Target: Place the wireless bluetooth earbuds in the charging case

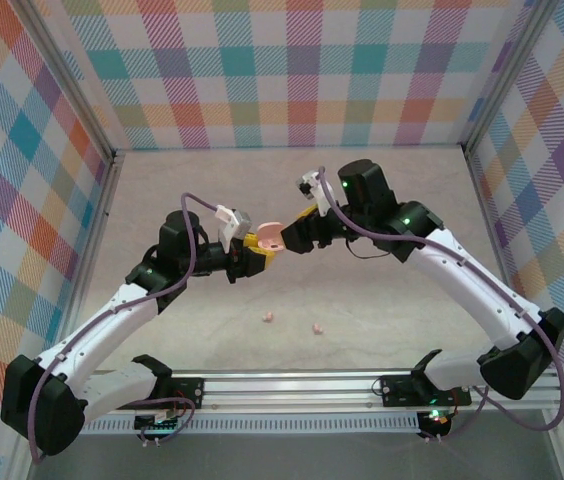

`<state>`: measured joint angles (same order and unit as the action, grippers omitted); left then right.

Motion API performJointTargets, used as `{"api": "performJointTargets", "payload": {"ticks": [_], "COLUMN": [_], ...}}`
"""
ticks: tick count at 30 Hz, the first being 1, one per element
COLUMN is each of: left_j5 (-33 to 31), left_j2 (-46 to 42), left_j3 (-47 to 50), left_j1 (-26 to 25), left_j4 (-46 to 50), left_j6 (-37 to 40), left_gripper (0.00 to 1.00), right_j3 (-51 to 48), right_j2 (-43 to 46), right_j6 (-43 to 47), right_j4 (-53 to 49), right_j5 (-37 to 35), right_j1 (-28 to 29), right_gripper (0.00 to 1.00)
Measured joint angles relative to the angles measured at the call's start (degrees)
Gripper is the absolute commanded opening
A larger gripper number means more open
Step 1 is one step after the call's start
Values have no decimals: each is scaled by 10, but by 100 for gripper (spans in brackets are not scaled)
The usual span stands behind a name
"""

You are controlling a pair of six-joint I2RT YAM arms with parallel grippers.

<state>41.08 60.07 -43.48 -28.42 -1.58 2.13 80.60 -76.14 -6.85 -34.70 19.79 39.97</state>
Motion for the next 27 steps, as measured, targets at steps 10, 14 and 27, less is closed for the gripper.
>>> {"api": "performJointTargets", "payload": {"ticks": [10, 14, 27], "left_j5": [-21, -27, -42], "left_j2": [6, 7, -26], "left_j3": [1, 1, 5], "left_j1": [0, 0, 0], "left_j4": [1, 6, 22], "left_j6": [0, 0, 0], "left_gripper": [9, 9, 9], "right_j3": [-41, -97, -285], "right_j2": [46, 74, 74], "right_j6": [-76, -117, -216], "right_j4": [-45, -66, -114], "right_j5": [-57, -80, -173], "right_j1": [-14, -14, 54], "right_gripper": [67, 60, 44]}}
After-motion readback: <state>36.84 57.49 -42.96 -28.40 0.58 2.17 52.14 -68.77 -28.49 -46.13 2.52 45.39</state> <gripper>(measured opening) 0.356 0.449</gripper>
